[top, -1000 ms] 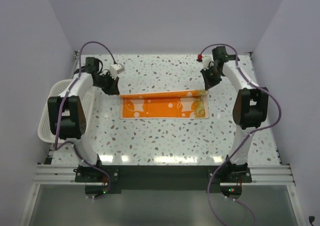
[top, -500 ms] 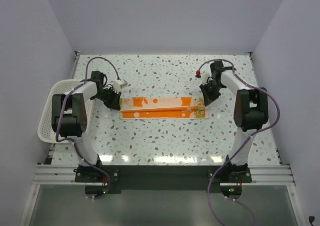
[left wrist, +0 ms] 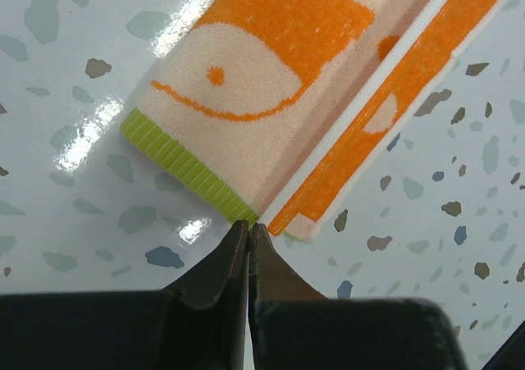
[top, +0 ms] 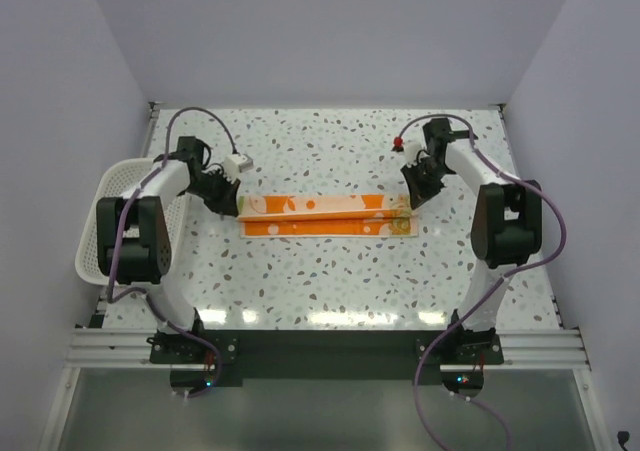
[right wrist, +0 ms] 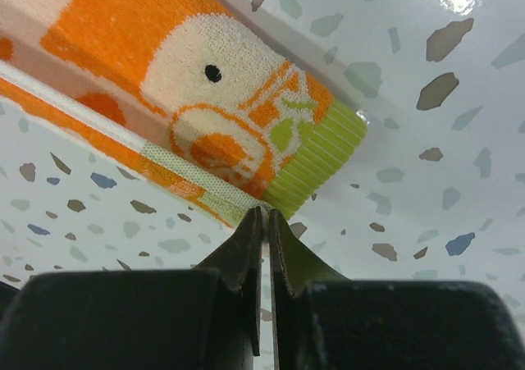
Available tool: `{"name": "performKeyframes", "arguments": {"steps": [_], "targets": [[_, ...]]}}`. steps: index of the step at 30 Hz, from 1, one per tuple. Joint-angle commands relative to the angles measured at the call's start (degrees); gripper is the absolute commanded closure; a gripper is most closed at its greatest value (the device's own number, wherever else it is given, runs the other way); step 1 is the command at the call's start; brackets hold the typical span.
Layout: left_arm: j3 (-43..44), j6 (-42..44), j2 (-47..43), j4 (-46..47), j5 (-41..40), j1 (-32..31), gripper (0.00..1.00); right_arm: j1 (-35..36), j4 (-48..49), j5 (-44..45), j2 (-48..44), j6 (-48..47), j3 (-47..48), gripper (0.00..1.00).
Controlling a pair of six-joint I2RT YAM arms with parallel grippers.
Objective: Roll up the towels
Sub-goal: Fold the towel
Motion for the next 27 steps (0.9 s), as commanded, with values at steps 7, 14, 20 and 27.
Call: {"name": "performKeyframes", "arguments": {"steps": [7, 14, 20, 27], "targets": [[-2.28, 4.37, -4.02, -4.63, -1.22, 0.24, 1.00, -0.31, 1.04, 3.63, -4.77, -3.20, -6.52, 1.00], [-6.32, 0.85, -0.42, 2.39, -2.98, -0.90, 1.00, 0.48, 3.42, 3.98, -1.60, -2.41, -7.31, 1.00], [-6.42, -0.30, 0.99, 3.28, -4.30, -1.08, 1.00, 0.66, 3.51, 4.60, -0.54, -2.32, -7.14, 0.98], [-6.24, -0.21, 0.56, 2.93, -4.12, -1.08, 1.00, 0.66, 2.72, 3.99, -0.98, -2.76, -6.79, 0.92]]}}
